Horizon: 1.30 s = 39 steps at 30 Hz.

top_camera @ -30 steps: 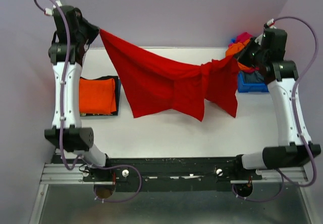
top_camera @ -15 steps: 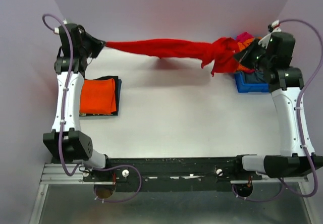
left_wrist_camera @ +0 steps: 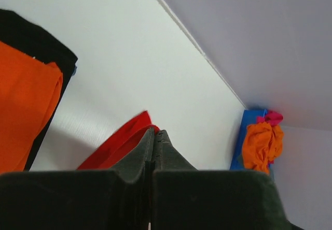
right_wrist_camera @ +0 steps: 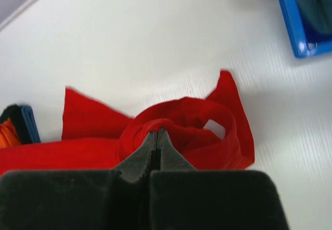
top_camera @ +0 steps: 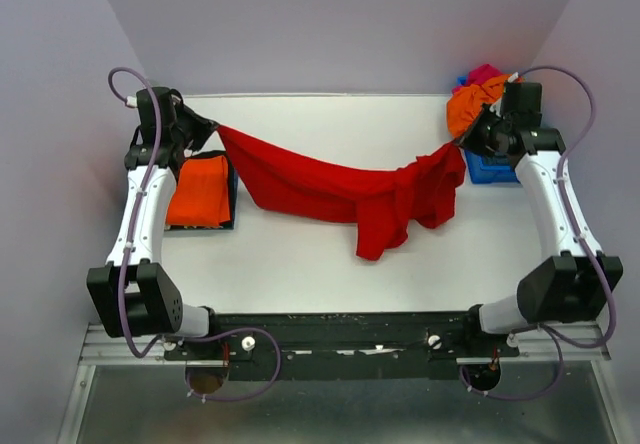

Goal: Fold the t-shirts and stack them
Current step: Flatten out the tshirt

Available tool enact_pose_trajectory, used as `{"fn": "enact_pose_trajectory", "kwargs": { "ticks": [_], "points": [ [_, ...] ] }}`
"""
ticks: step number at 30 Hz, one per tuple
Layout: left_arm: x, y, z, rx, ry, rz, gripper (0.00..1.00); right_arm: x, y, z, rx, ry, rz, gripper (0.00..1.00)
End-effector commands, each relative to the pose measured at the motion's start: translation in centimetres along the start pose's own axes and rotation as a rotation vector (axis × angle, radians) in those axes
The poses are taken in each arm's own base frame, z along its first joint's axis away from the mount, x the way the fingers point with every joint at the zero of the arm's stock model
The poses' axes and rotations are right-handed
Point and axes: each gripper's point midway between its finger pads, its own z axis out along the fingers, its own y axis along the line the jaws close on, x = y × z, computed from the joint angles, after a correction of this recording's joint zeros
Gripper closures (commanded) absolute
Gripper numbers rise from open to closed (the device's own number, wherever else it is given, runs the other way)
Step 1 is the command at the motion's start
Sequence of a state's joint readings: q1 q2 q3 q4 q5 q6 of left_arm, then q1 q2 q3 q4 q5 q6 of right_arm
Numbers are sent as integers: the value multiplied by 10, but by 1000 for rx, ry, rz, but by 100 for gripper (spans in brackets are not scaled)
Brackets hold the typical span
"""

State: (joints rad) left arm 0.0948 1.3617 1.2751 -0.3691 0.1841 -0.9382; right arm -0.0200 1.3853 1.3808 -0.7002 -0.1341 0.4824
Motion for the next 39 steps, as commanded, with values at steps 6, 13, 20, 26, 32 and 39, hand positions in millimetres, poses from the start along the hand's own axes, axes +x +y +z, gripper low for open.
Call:
{"fn": "enact_pose_trajectory", "kwargs": {
  "ticks": [6,13,20,26,32,39],
  "points": [
    [-28,-29,31,31,-56,25,100,-46,23,45,-58,12,-13,39],
    [-1,-18,36,30,-29,9,100,45,15,45,-117,93,-69,37],
    [0,-19,33,18,-37,29,100,130,13,64,-112,215,-122,41],
    [2,-15,33,6,-32,39,100,150,21,93,-89,282,-139,42],
    [5,-13,36,0,-19,36,100,166,24,117,-97,330,-120,46],
    [6,-10,38,-8,-15,35,100,186,28,134,-118,375,-107,48]
  ]
}}
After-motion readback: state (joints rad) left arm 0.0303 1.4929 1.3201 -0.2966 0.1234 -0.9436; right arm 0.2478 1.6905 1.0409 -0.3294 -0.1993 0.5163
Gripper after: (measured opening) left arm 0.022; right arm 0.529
